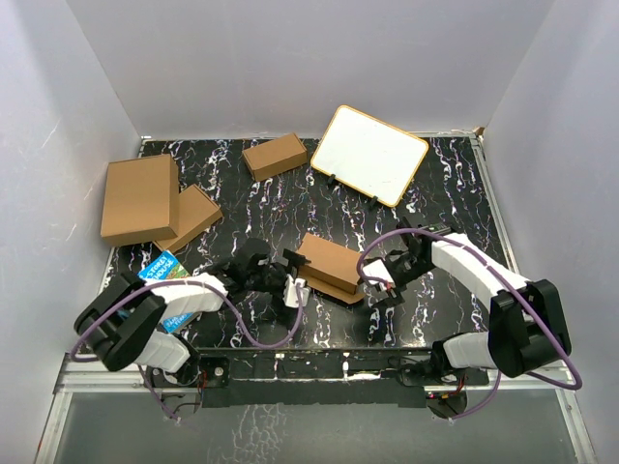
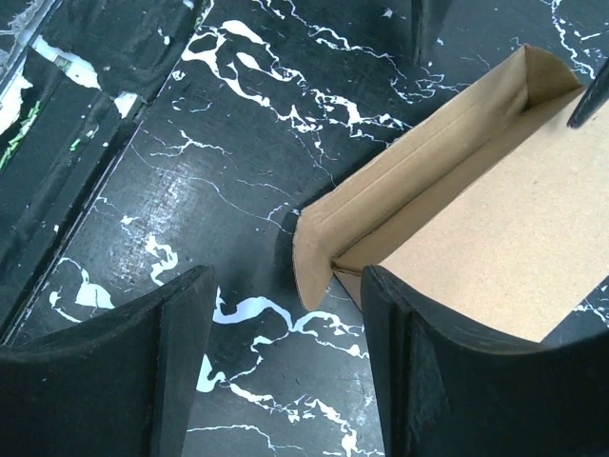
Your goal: Fold the paper box
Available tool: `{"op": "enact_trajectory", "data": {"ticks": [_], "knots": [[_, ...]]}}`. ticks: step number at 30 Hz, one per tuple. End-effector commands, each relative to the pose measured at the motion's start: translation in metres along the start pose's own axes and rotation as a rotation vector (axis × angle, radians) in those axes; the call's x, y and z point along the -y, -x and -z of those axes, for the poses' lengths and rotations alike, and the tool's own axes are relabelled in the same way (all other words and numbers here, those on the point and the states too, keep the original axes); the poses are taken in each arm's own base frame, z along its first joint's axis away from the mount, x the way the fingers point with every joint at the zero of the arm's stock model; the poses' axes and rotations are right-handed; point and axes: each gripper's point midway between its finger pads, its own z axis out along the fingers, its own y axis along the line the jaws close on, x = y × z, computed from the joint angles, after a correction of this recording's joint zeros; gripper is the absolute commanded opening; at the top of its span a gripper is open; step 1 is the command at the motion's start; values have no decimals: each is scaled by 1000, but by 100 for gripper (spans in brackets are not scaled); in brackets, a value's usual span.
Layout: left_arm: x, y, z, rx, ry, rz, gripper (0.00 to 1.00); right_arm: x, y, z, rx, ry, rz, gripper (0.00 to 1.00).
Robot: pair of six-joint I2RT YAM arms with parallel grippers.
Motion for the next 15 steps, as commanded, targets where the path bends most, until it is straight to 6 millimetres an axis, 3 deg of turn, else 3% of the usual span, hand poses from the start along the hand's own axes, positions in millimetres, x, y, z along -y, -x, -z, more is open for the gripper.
{"op": "enact_trajectory", "data": {"ticks": [1,15], "knots": [[-25,6,-15,31,47,-129,96,9,10,-5,58,-24,81,66],[-17,-7,-24,-21,31,-59,74,4,2,-19,-15,18,137,63]]}}
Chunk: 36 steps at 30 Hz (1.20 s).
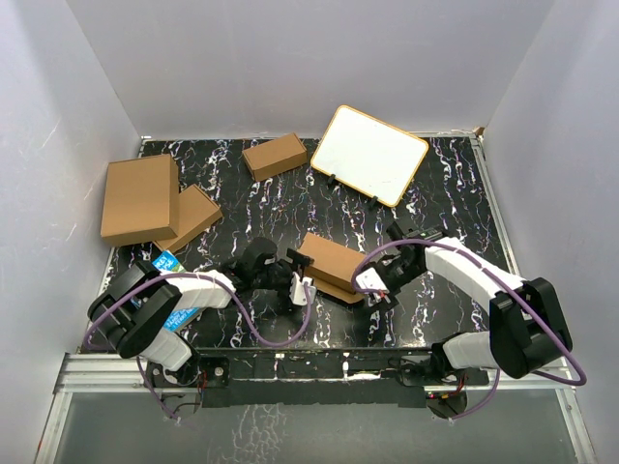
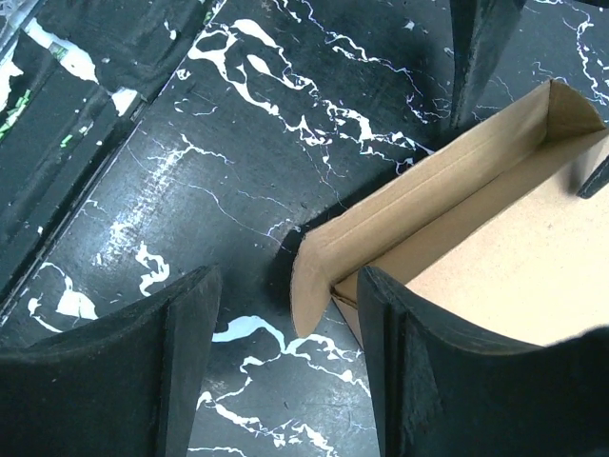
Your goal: Fold the paper box
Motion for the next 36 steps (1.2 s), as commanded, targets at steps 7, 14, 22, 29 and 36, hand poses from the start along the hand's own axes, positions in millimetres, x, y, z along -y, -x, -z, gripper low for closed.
{"op": "enact_trajectory", "data": {"ticks": [7,14,22,29,36], "knots": [[-4,8,-4,16,-5,11,61,3,-14,1,-91,-2,122,61],[1,5,-5,5,-22,25,60,5,-21,1,-121,2,185,57],[5,2,-7,-2,-40,34,62,12,-30,-1,-159,-2,232,53],[7,2,-8,-6,-48,41,62,10,-34,-11,-185,43,253,44],[8,1,-9,-7,-55,43,61,6,-42,-17,-227,71,243,35]]}}
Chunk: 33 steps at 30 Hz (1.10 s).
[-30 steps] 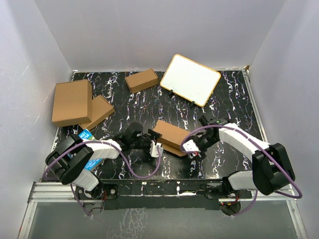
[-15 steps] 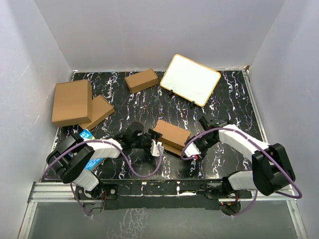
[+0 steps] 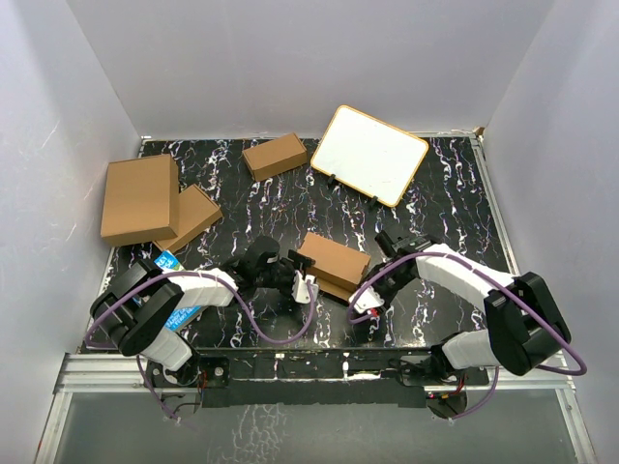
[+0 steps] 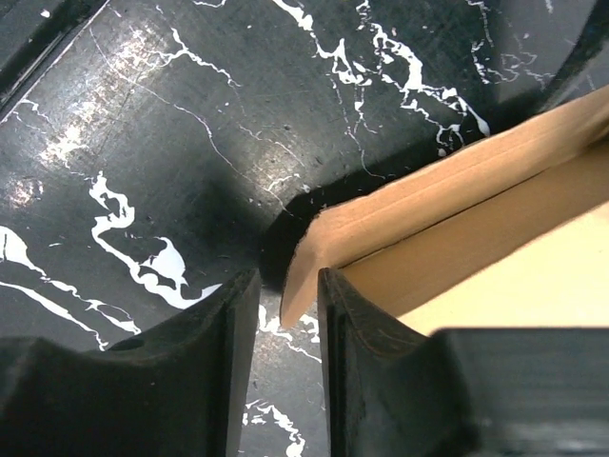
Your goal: Fold the paper box
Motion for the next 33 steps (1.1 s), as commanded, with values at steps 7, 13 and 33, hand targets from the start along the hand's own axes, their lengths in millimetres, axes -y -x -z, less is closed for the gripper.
{"op": "enact_trajectory", "data": {"ticks": [7,13,33], "knots": [[13,0,-5,1,-67,36,59,6,-12,-4,-72,-6,51,21],[14,-1,-6,1,-75,40,58,7,-10,-6,-80,2,64,12],[17,-2,-10,-1,-103,67,54,34,28,-19,-22,82,115,8]]}}
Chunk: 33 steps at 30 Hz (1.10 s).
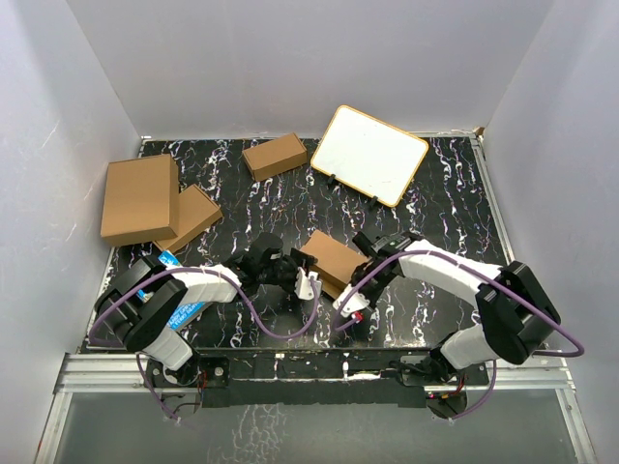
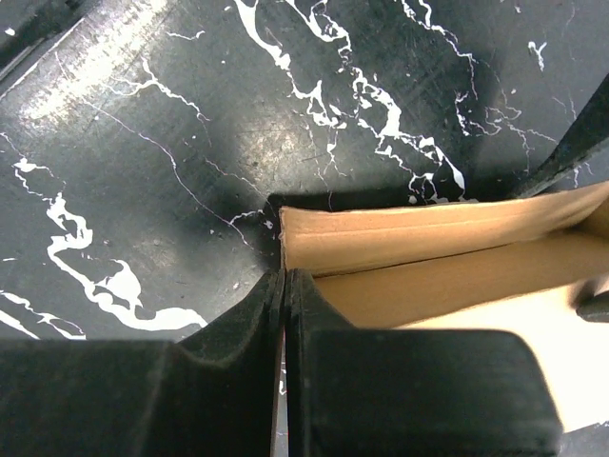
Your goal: Fold the paper box
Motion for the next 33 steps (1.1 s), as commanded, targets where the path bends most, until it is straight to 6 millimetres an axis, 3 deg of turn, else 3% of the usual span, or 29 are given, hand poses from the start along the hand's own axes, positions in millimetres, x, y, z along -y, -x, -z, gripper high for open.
{"op": "enact_trajectory", "data": {"ticks": [1,14,33], "knots": [[23,-1,-4,3,-91,62,54,19,13,0,32,-4,36,8],[26,-3,-6,2,-107,79,54,22,23,-13,51,64,39,8],[31,-4,-6,0,-125,92,53,28,29,-13,36,62,30,8]]}}
